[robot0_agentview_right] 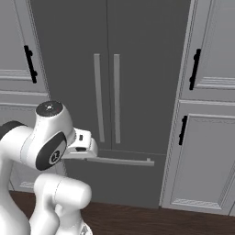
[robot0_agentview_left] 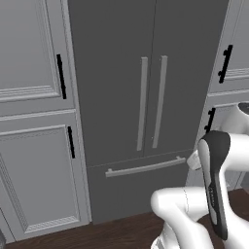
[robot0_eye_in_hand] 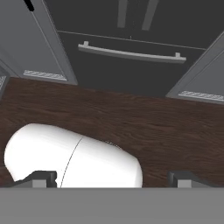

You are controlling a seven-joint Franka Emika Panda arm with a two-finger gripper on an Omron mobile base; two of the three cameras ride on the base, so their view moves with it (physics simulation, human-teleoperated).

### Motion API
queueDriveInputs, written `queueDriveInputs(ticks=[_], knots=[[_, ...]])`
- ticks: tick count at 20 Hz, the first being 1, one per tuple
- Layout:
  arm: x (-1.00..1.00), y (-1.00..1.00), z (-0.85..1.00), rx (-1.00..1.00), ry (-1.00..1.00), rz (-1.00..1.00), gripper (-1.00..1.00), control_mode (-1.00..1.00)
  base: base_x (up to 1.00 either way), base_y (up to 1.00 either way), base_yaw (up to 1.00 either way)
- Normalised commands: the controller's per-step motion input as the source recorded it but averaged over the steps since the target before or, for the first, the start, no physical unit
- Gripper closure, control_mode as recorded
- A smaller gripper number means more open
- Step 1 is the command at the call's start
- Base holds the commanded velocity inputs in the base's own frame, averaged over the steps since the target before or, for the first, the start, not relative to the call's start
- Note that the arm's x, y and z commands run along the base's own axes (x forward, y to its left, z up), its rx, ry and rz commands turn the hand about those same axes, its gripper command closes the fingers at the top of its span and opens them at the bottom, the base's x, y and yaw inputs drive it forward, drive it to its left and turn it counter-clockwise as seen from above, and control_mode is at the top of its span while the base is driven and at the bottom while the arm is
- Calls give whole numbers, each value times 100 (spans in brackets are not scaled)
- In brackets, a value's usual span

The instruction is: Grab a lemon wedge from the fridge and one ice cube from the ice bowl, and put them in the glass of lemonade.

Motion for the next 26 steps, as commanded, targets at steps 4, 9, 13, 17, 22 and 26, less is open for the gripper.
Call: queueDriveInputs(ticks=[4,9,13,17,22,26], knots=[[0,0,0,0,0,0,-100,100,-38,0,0],[0,0,0,0,0,0,-100,100,-12,0,0],[6,0,0,0,0,0,-100,-100,18,0,0],[23,0,0,0,0,0,-100,-100,0,0,0],[27,0,0,0,0,0,-100,-100,0,0,0],[25,0,0,0,0,0,-100,-100,0,0,0]])
